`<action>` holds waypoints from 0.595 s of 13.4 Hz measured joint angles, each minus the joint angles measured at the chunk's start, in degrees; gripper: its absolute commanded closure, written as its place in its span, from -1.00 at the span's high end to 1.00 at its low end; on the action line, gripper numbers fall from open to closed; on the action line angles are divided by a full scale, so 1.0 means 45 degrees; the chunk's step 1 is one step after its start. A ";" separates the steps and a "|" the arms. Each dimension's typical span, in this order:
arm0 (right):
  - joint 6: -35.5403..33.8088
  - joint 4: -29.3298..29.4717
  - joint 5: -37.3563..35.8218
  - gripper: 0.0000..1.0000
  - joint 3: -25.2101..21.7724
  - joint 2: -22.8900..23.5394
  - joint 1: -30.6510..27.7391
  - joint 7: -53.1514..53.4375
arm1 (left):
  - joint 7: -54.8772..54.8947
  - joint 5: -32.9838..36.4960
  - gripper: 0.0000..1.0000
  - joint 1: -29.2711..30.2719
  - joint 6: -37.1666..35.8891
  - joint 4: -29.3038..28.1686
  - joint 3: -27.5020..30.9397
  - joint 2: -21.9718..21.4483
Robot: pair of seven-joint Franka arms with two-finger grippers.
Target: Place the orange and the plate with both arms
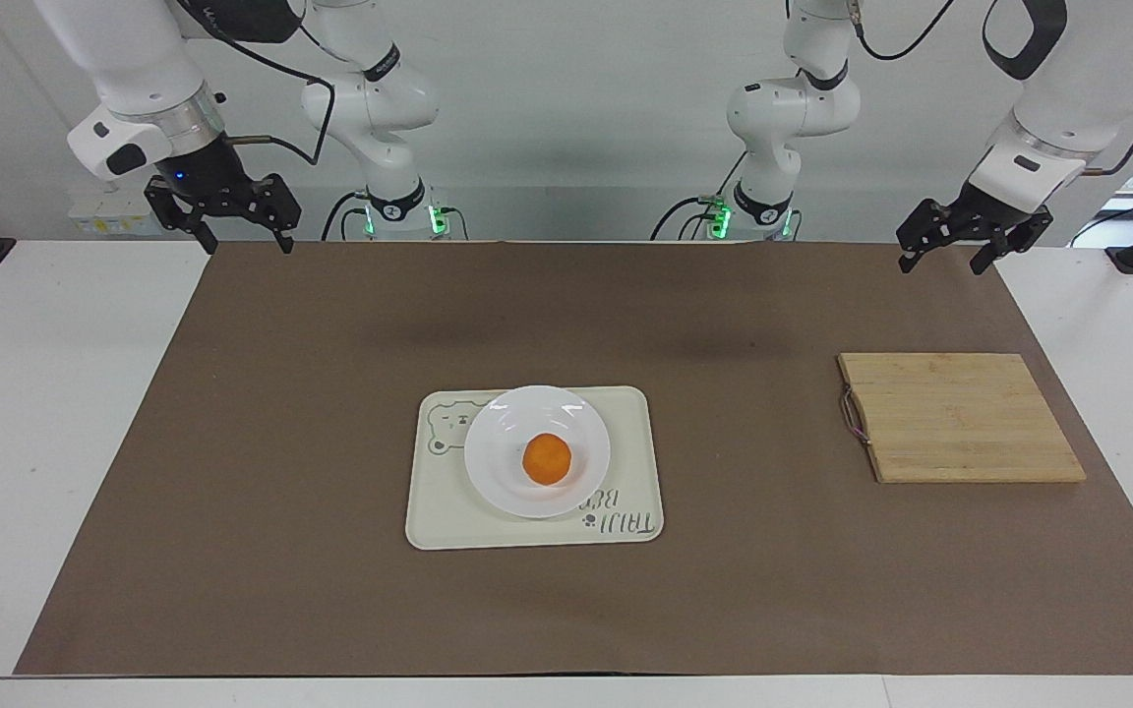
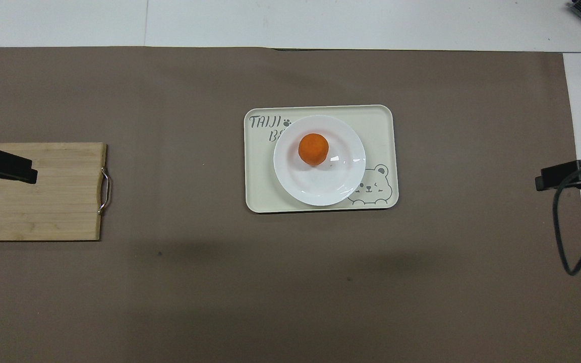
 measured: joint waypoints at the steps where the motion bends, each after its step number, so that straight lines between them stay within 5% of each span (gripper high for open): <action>1: 0.0000 -0.0002 0.0000 1.00 0.0000 -0.0002 0.0000 -0.0041 | 0.0000 0.0000 1.00 0.0000 0.0000 0.0000 0.0000 0.0000; 8: 0.0031 -0.0018 -0.0039 1.00 0.0002 -0.0007 0.0001 -0.0204 | 0.0000 0.0000 1.00 0.0000 0.0000 0.0000 0.0000 0.0000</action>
